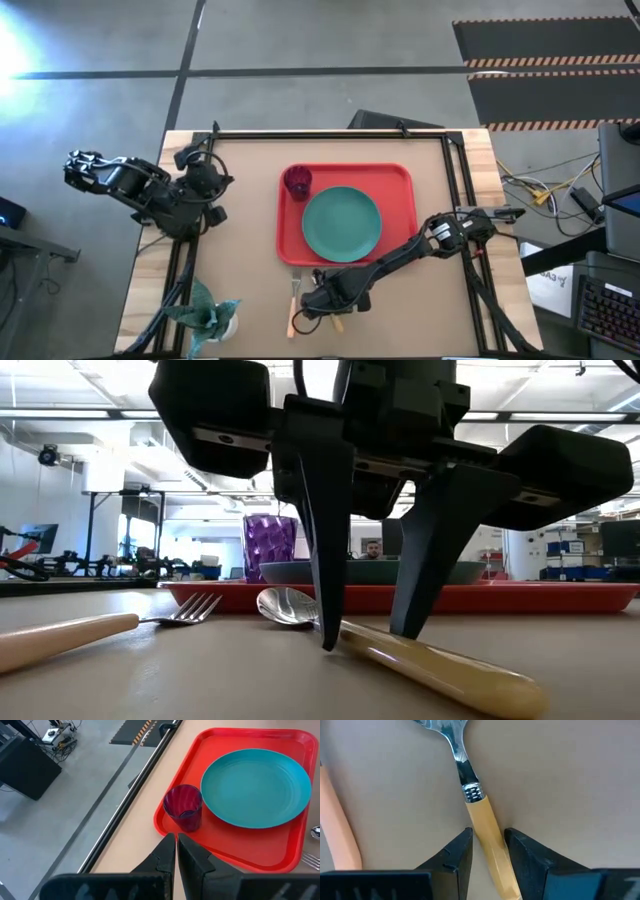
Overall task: Pick and place plate/cup/fork/spoon on tray
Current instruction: Put the yellow spoon beside the green plate on the red tray
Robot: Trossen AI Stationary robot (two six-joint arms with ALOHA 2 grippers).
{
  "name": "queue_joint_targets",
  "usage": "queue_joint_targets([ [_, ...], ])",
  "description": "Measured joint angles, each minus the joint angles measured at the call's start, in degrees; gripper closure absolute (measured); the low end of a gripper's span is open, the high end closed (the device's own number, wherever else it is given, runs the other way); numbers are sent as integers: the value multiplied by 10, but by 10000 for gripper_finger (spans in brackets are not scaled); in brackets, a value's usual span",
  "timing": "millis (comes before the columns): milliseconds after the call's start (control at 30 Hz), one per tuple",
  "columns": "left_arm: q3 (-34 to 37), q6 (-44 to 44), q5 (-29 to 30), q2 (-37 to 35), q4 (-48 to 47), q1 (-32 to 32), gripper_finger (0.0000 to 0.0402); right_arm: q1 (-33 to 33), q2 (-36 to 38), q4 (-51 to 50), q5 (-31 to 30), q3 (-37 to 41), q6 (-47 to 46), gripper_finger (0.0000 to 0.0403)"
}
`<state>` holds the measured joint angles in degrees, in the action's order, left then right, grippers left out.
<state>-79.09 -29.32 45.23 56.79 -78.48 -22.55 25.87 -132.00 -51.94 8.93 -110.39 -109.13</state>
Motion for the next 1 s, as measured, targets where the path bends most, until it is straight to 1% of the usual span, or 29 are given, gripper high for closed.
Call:
queue_joint_targets([
  [67,0,0,0,0,0,0,402,0,0,0,6,0,-8,296],
  [133,0,0,-1,0,0,0,402,0,0,0,13,3,-11,313],
  [267,0,0,-1,1,0,0,402,0,0,2,32,11,-5,371],
  [500,0,0,-1,0,0,0,402,1,0,3,37,12,8,372],
  [600,0,0,-1,0,0,0,402,2,0,3,30,12,8,372],
  [700,0,1,-1,0,0,0,402,4,6,-3,8,3,2,372],
  [800,0,1,-1,0,0,0,402,8,8,-33,-34,-29,-8,372],
  [900,0,2,-1,0,0,0,402,12,8,-90,-82,-71,-15,376],
  [967,0,2,0,0,0,0,402,15,13,-134,-118,-107,-21,394],
  [1000,0,2,0,-1,0,0,402,15,15,-160,-122,-125,-24,398],
])
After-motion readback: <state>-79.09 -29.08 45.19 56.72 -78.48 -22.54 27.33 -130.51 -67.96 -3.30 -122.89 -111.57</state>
